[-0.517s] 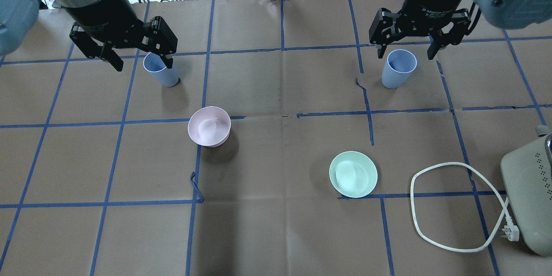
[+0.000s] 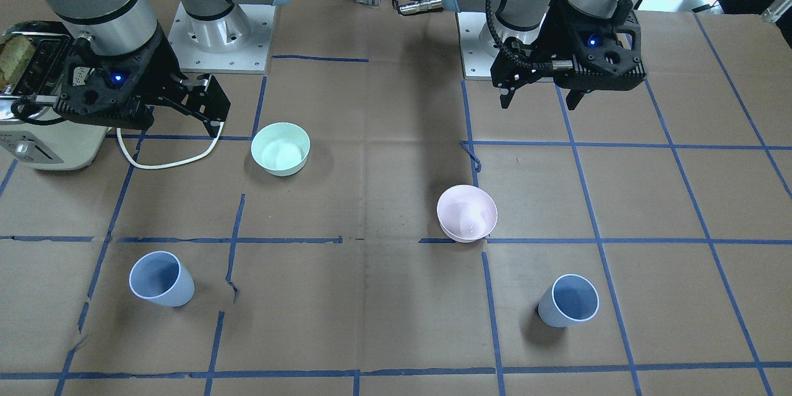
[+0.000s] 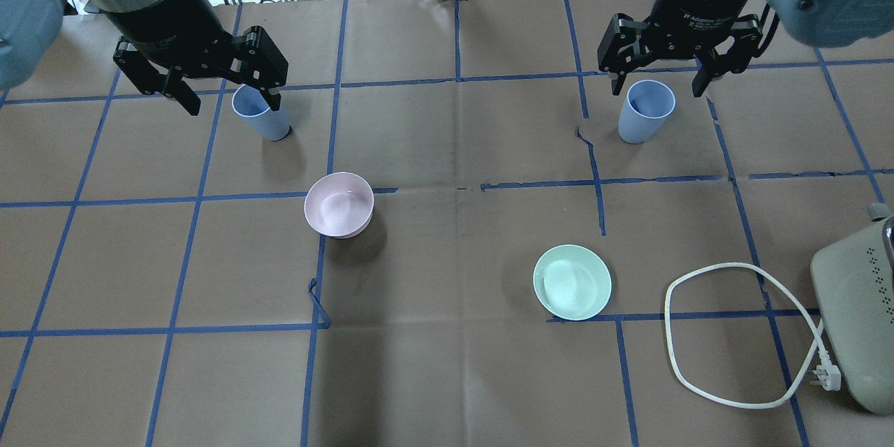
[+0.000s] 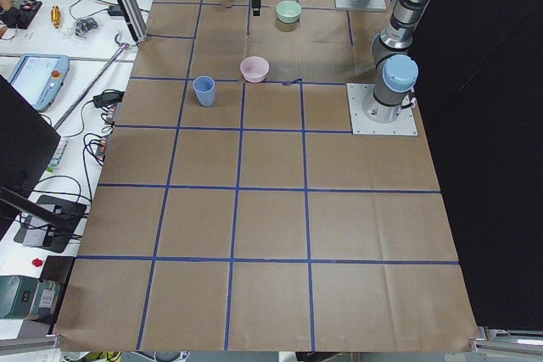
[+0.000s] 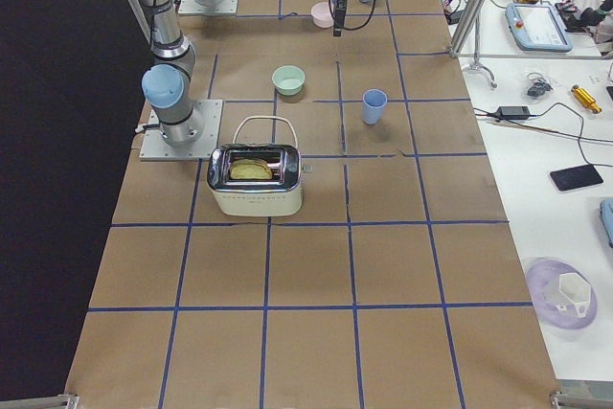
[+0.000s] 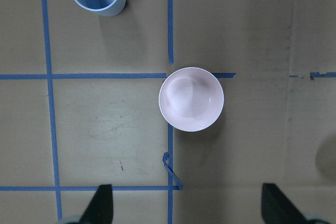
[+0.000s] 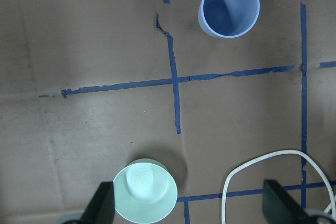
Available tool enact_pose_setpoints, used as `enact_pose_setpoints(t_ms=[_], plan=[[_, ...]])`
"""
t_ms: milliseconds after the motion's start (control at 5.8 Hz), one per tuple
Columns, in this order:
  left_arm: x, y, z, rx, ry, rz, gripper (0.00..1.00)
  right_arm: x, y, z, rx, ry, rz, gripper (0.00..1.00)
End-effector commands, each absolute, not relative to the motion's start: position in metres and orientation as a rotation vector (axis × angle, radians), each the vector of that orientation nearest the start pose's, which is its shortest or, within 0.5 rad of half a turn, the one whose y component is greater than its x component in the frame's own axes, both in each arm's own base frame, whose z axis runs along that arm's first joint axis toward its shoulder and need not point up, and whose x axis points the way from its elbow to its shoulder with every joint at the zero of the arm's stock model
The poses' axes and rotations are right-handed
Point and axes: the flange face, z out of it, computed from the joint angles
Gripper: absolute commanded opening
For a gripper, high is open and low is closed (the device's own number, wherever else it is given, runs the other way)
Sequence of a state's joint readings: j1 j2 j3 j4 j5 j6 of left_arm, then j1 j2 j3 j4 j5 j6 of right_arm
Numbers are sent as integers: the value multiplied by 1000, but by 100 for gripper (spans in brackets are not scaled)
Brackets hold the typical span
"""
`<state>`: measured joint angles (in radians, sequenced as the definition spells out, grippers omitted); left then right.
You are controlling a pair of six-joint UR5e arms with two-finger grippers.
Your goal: Stack blue cups with both arms
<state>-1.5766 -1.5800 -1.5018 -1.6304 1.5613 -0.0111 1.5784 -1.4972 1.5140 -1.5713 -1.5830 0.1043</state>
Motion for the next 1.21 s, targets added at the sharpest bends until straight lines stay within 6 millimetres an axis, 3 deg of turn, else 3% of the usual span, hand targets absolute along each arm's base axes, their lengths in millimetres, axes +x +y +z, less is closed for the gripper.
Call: enact_pose_setpoints(t_ms=[0, 172, 345, 517, 690, 862, 1034], plan=[[-136, -495, 512, -17, 3155, 0, 99, 135, -521, 478, 155, 3151, 25, 100], [-134, -497, 516, -15, 3157, -5, 99, 135, -523, 480, 155, 3149, 14, 100], [-136, -505, 503, 14, 3155, 45, 99, 118, -540, 475, 176, 3143, 12, 100], [-132, -514, 505, 34, 3154, 3, 99, 77, -580, 470, 83, 3141, -12, 100], [-130, -546, 481, 61, 3152, -58, 99, 37, -615, 469, 25, 3141, -29, 100], [-127, -595, 436, 70, 3142, -127, 99, 14, -643, 455, -59, 3140, -13, 100], [-123, -632, 393, 118, 3135, -171, 99, 8, -659, 444, -132, 3140, -44, 100]])
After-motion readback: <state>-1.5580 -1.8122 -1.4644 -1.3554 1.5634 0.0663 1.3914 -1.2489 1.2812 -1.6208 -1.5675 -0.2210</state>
